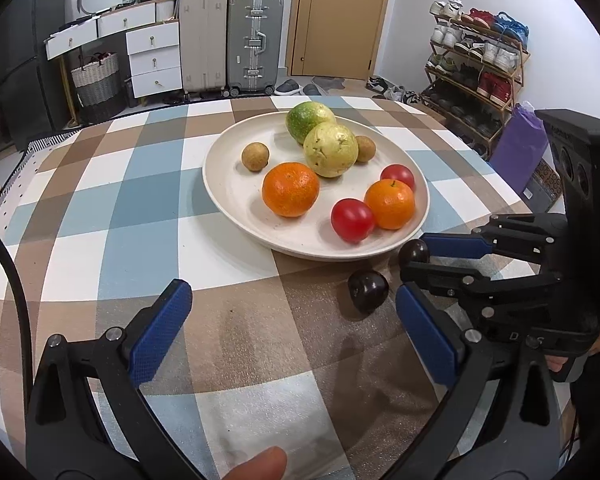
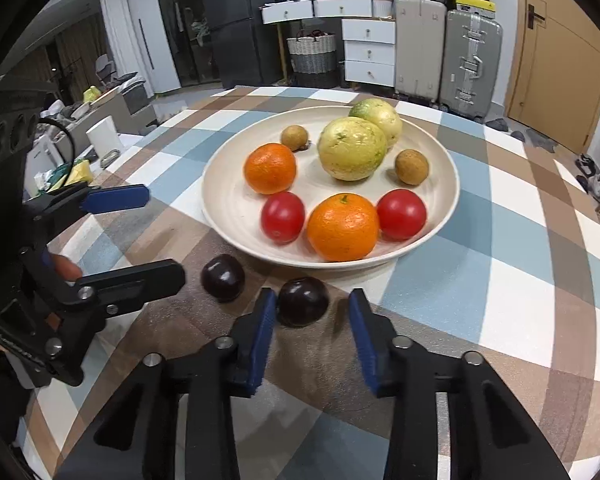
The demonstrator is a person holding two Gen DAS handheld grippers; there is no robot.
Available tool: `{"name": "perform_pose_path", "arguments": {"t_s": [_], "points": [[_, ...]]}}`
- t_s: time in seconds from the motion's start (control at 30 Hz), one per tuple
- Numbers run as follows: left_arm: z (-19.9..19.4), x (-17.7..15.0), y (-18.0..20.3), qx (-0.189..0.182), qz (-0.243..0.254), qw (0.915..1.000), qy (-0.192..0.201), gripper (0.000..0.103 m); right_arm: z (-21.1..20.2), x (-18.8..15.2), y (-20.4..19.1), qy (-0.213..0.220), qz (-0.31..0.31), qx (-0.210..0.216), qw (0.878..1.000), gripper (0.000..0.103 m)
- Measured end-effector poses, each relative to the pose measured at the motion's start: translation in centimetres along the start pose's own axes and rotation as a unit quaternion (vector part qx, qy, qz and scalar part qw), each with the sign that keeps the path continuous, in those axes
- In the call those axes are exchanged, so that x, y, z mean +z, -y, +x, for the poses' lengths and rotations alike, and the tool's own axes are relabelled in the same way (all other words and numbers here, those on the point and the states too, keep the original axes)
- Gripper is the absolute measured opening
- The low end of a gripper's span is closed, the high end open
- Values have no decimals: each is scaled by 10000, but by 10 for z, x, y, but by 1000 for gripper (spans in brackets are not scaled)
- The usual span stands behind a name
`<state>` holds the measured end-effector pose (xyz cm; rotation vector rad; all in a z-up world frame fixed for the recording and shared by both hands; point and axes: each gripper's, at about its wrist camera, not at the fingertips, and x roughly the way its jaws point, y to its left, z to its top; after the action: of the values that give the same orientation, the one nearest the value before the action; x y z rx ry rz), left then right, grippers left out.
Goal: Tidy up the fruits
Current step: 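Grasp the other dark plum with the left tool while the right tool holds its plum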
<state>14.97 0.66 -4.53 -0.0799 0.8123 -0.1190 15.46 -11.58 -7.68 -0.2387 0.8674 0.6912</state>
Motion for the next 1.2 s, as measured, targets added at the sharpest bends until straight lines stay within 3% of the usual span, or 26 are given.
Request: {"name": "perform_pose_path", "arguments": {"t_s": [0.1,0.43,0.7,1.03,1.2], "points": [[1,-1,1,-18,27,10000,-27,102,0,0,-1,13,-26,40,10000,28],[7,-4,12,-169,192,9995,-207,101,-12,-4,2,187,9,118,9998,27],[21,-7,25,-301,349,9976,-520,77,-19,-6,10,282,143,75,9995,27],[29,-2,39,-227,492,9970,-549,72,-20,-4,12,327,194,33,9993,27],[33,1,44,-129,565,9969,-537,61,-22,-5,12,344,211,40,9992,27]]}}
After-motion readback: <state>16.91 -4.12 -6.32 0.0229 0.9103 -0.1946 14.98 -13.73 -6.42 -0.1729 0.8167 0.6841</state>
